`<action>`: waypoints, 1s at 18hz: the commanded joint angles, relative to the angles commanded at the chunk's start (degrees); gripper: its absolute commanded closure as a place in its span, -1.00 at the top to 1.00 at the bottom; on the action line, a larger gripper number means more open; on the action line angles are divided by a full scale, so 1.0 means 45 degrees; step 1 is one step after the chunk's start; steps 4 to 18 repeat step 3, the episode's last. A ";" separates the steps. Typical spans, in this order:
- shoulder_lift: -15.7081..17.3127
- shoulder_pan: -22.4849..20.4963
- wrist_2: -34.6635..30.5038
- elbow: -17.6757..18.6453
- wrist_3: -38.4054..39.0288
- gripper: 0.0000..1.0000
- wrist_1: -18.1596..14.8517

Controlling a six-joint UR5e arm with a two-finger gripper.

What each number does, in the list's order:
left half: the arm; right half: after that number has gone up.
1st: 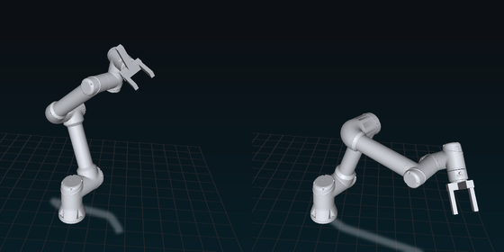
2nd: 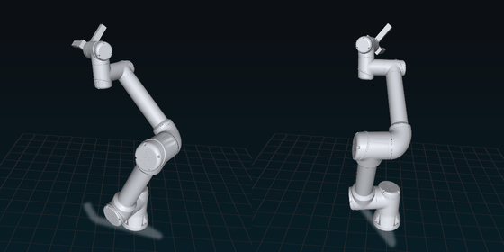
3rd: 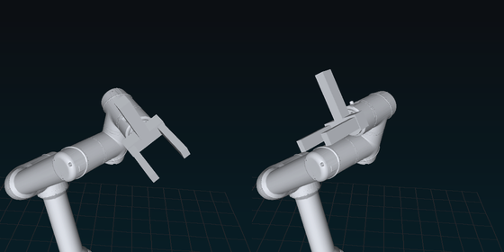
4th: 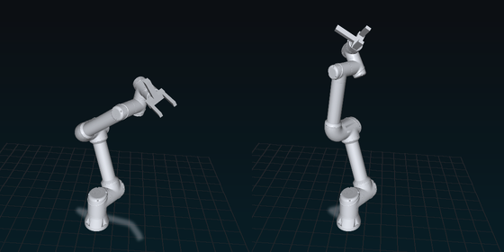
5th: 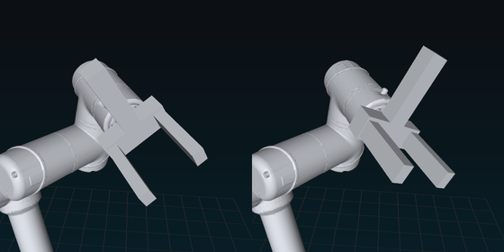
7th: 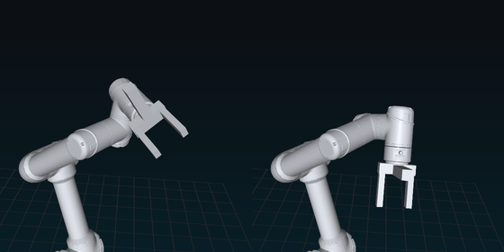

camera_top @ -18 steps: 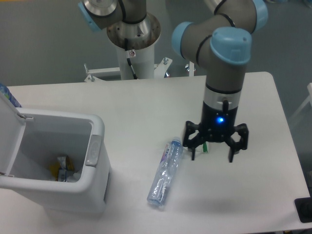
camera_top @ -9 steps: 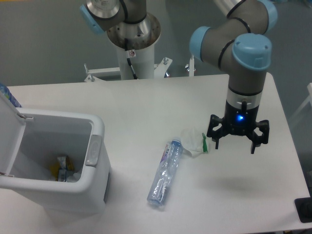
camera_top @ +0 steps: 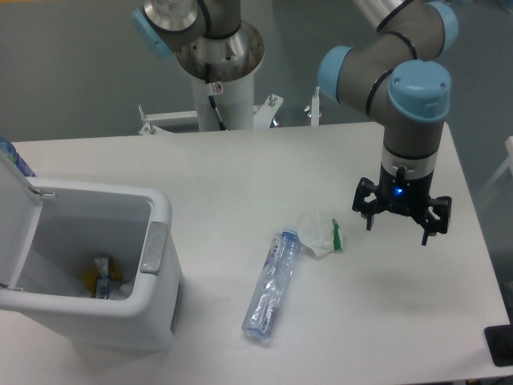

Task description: Open the trash can

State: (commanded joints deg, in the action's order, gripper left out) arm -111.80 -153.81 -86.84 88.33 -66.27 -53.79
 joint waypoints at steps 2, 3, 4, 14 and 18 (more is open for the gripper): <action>0.0000 0.0000 0.0000 0.0000 0.0019 1.00 0.0000; 0.0000 0.0019 0.0000 0.0019 0.0019 1.00 0.0000; 0.0000 0.0019 0.0000 0.0019 0.0019 1.00 0.0000; 0.0000 0.0019 0.0000 0.0019 0.0019 1.00 0.0000; 0.0000 0.0019 0.0000 0.0019 0.0019 1.00 0.0000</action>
